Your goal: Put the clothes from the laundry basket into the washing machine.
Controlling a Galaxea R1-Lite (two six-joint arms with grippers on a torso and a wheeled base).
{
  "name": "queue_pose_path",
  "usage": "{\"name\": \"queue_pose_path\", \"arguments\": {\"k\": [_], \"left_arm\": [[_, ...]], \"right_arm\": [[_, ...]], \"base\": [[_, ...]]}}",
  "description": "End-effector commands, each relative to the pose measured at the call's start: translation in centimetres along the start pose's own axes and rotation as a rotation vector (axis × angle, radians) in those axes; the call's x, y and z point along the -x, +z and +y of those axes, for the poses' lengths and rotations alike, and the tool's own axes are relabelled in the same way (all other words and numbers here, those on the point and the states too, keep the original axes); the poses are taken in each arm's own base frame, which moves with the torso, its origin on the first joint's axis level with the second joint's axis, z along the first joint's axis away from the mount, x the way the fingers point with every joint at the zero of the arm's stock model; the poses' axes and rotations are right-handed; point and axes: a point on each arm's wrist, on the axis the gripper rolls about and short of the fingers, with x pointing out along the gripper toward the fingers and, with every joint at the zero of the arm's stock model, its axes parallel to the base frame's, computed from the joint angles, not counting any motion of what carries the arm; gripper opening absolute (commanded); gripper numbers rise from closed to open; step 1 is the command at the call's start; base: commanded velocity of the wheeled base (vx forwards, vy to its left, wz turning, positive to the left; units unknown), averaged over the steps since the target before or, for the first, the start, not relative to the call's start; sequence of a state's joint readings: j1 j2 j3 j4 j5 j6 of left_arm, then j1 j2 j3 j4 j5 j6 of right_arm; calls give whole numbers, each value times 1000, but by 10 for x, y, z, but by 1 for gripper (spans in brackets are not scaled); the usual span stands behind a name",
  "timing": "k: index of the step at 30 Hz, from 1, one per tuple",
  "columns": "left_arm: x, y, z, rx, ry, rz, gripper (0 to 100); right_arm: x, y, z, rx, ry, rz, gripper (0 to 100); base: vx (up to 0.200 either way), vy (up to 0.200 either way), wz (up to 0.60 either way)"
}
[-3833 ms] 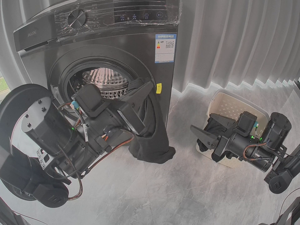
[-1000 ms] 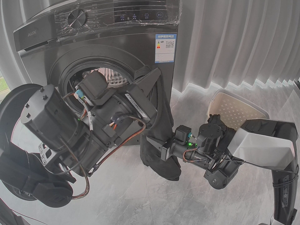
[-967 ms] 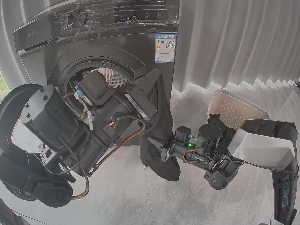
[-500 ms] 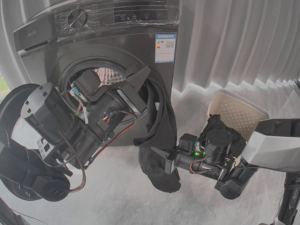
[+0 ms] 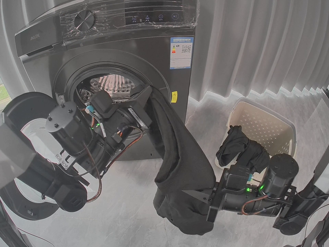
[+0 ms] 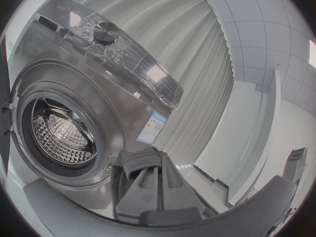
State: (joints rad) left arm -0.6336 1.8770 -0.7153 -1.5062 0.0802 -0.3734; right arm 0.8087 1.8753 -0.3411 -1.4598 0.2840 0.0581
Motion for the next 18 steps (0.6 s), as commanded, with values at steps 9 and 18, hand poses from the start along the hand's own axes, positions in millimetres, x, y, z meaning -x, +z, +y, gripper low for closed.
{"name": "queue_pose_path", "arguments": {"k": [9,18], "left_arm": [[-2,-37,23,-56,58,85,0],[4,-43,26,-64,67,119,100]], "right_arm": [[22,24,5,29,12,-93,0],[19,31,-4,31,-18,-123,0]], "base": [[0,0,0],[0,0,0]]}}
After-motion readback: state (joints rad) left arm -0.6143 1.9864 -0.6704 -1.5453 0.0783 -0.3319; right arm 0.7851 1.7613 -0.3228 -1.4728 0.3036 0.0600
